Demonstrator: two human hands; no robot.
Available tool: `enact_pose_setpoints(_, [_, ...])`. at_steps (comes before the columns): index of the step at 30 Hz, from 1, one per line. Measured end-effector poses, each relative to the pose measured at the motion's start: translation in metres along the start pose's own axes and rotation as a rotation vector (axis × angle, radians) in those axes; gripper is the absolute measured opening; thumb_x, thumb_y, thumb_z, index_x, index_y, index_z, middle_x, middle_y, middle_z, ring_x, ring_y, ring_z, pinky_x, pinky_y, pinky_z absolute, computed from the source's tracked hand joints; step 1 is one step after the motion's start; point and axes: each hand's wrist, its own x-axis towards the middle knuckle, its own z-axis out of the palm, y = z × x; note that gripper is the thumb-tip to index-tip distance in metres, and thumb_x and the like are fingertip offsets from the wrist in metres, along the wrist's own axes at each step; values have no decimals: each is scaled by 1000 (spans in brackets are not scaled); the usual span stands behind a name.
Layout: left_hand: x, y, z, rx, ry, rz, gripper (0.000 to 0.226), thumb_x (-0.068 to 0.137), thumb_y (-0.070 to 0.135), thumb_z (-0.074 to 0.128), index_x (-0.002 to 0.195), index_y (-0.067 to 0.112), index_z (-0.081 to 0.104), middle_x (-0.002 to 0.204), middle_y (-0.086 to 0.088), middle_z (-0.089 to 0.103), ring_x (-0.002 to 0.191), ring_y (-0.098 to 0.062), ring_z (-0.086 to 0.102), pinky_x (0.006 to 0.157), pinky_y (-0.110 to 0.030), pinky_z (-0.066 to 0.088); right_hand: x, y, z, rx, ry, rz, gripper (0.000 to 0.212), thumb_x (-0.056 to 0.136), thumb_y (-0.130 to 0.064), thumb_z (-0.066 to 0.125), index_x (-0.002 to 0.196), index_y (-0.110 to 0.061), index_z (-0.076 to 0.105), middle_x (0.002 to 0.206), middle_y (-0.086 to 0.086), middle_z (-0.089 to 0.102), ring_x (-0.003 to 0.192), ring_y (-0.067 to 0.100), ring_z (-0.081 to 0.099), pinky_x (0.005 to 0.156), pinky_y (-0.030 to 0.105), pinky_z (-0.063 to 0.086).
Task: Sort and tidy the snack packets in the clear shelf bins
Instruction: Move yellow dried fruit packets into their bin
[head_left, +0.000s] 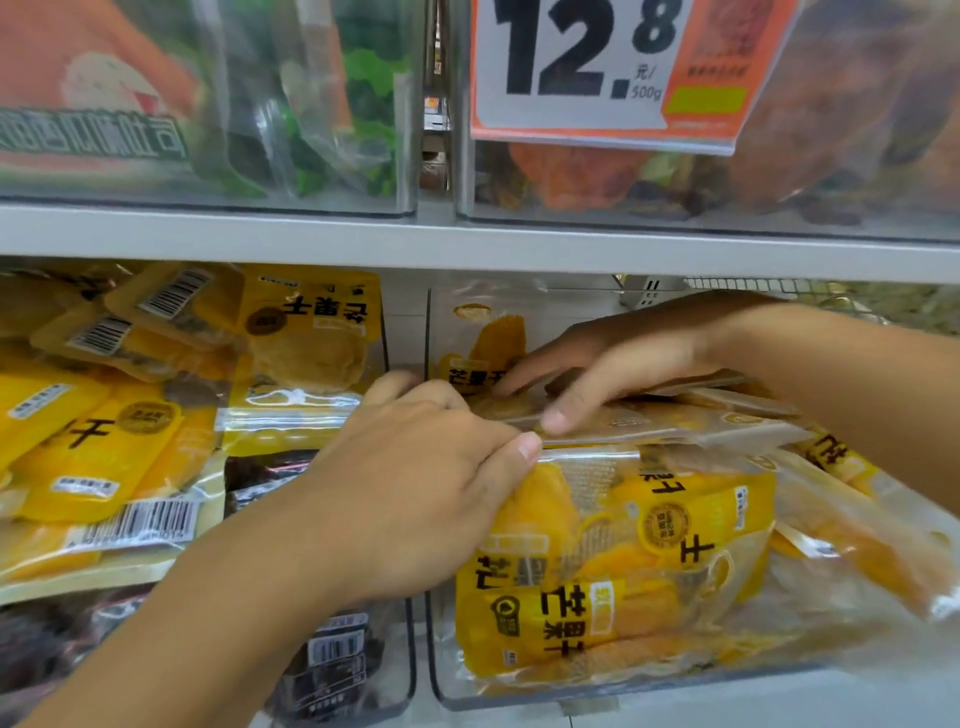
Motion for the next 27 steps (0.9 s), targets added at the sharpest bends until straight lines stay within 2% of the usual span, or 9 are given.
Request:
enact_pose_setpoints(4, [-1,-1,1,-61,35,25,48,96,56,13,74,33,48,85,12,55,104,-2,38,105,-31,21,6,7,4,-276,227,-16,33,91,-58,61,120,-43,68,118,-30,65,111,-5,60,100,26,45])
enact_pose_setpoints(7, [-1,-3,6,-148,97,17,33,95,59,26,98,46,56,93,16,52,104,-9,40,101,-32,30,8,-1,8,-198,308,-39,29,96,-56,54,110,-39,73,108,-25,71,103,-2,64,102,32,48])
enact_pose_setpoints(9, [-1,-3,8,-293,253,-38,20,95,51,51,111,42,60,97,18,50,100,-8,45,88,-26,37,1,-9,10,-31,286,-27,38,94,-62,51,109,-35,73,115,-18,71,109,5,65,107,36,44])
enact_pose_setpoints(11, [2,-5,8,-429,425,-99,11,88,32,74,90,36,64,83,17,51,80,0,49,67,-14,35,-16,-16,15,136,199,14,52,87,-70,43,113,-35,70,129,-15,66,118,4,60,110,29,38])
enact_pose_setpoints(13, [7,-11,8,-498,510,-137,25,81,19,82,70,32,63,65,14,53,66,-1,52,56,-11,36,-35,-18,21,264,118,15,63,82,-71,34,117,-31,69,124,-19,68,115,-1,62,104,21,41])
enact_pose_setpoints(16, [15,-13,7,-495,506,-142,26,78,26,84,71,33,61,70,16,63,69,-1,60,65,-22,47,-52,-19,23,237,107,34,60,71,-75,49,108,-32,69,116,-22,70,104,-5,65,96,20,47])
enact_pose_setpoints(20, [16,-11,3,-433,375,-154,42,69,36,91,95,37,58,86,18,67,88,-4,64,80,-28,53,-47,-24,29,-158,265,54,50,68,-68,75,106,-35,72,101,-19,73,94,1,67,96,29,49])
enact_pose_setpoints(24, [19,-14,2,-587,367,-138,43,69,13,92,91,31,60,75,11,74,70,-2,70,65,-21,55,-30,-39,41,-160,354,-1,37,64,-50,88,87,-23,75,77,-4,74,69,11,65,66,26,50])
enact_pose_setpoints(27, [21,-13,3,-595,435,-103,40,67,11,92,88,30,63,74,12,74,67,3,67,62,-14,48,-24,-41,36,-245,394,86,30,69,-45,87,78,-19,73,60,-11,66,52,1,53,50,16,40])
